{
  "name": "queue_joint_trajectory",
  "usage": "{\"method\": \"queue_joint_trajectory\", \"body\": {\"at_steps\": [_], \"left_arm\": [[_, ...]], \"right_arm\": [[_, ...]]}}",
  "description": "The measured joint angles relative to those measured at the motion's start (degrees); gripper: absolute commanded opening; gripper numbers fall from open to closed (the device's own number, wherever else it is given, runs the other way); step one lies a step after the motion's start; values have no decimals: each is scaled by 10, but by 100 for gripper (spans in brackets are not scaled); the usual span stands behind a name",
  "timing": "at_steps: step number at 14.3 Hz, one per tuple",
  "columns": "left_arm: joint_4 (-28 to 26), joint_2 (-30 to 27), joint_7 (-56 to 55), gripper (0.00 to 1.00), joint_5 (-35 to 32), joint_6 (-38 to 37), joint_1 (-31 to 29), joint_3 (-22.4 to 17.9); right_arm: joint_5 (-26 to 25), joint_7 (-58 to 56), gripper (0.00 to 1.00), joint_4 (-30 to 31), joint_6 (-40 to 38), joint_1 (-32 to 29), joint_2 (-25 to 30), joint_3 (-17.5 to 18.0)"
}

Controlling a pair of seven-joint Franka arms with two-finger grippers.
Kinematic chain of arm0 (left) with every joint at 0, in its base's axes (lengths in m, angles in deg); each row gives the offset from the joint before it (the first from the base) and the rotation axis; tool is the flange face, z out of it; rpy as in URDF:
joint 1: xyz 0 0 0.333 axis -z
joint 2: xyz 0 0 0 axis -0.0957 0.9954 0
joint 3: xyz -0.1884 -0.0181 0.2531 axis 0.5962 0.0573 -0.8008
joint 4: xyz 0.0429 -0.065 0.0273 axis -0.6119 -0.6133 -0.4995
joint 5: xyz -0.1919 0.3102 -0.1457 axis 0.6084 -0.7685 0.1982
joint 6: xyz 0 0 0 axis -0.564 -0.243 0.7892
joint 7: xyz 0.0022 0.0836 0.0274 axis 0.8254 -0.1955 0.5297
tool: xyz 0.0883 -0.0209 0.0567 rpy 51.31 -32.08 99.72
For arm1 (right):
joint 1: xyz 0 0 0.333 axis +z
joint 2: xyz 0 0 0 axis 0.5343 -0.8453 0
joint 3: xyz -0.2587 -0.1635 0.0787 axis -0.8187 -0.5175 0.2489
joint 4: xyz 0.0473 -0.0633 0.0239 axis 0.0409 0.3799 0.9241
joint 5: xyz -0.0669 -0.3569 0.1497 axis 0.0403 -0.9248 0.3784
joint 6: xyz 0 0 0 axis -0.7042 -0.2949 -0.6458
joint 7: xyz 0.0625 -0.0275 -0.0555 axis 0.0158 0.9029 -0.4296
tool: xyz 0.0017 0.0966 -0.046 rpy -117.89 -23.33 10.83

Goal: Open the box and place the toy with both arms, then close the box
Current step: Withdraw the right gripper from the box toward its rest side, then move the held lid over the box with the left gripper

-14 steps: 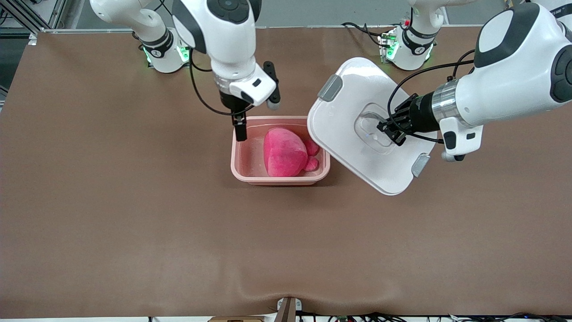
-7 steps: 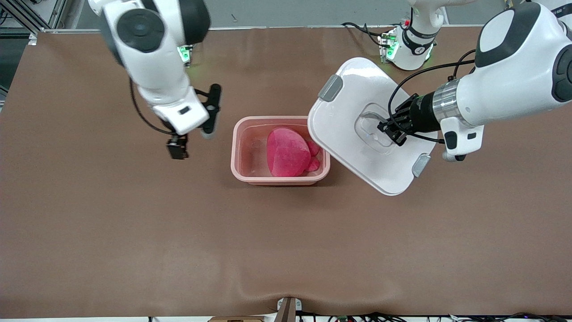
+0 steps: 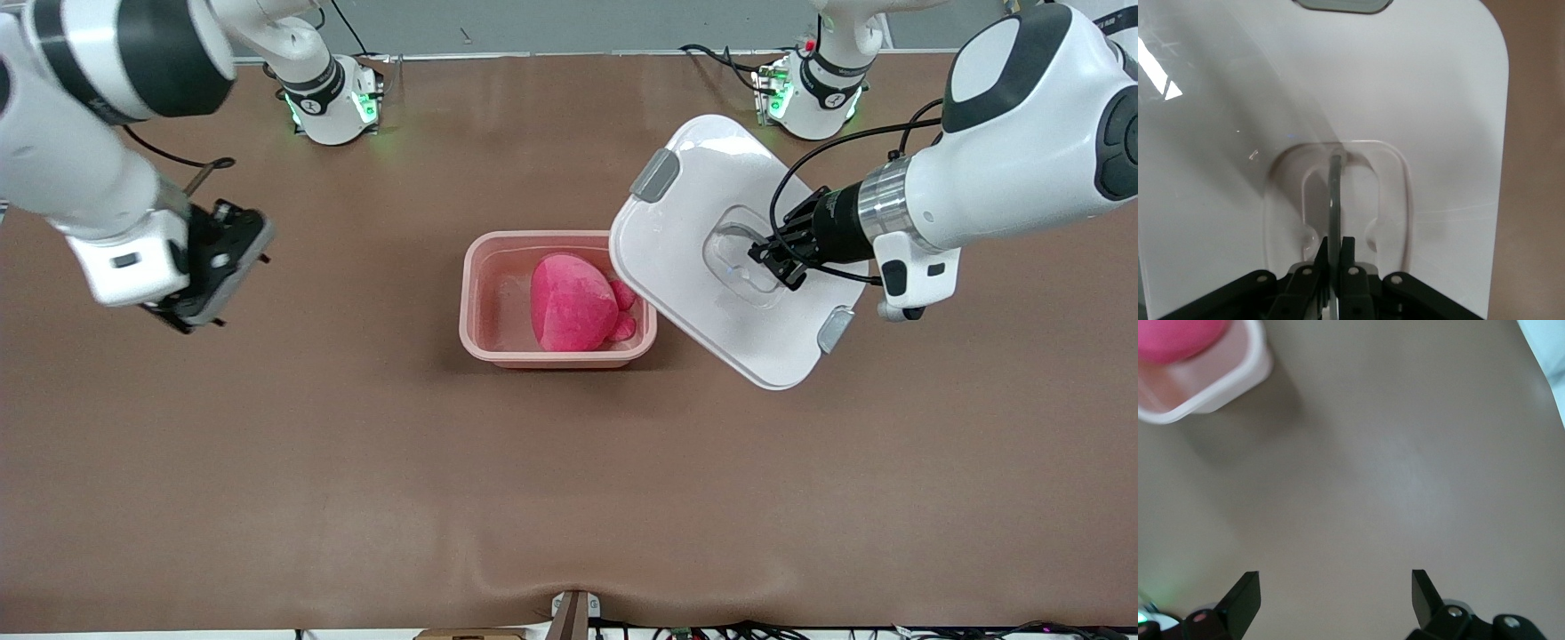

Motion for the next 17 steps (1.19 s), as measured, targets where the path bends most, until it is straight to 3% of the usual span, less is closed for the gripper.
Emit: {"method": "queue_joint_trajectory", "body": {"at_steps": [9,12,17], "left_arm": [[-4,75,-108,0,-66,128,89,0],[-4,88,-161,0,-96,141,109,0],[-4,95,-228,0,-117,171,127,0]], "right_arm": [[0,293,100,47,-26,-102,84,1],[1,373,100,54,-25,-148,90,1],[2,443,100,60,-12,-174,90,1]]}}
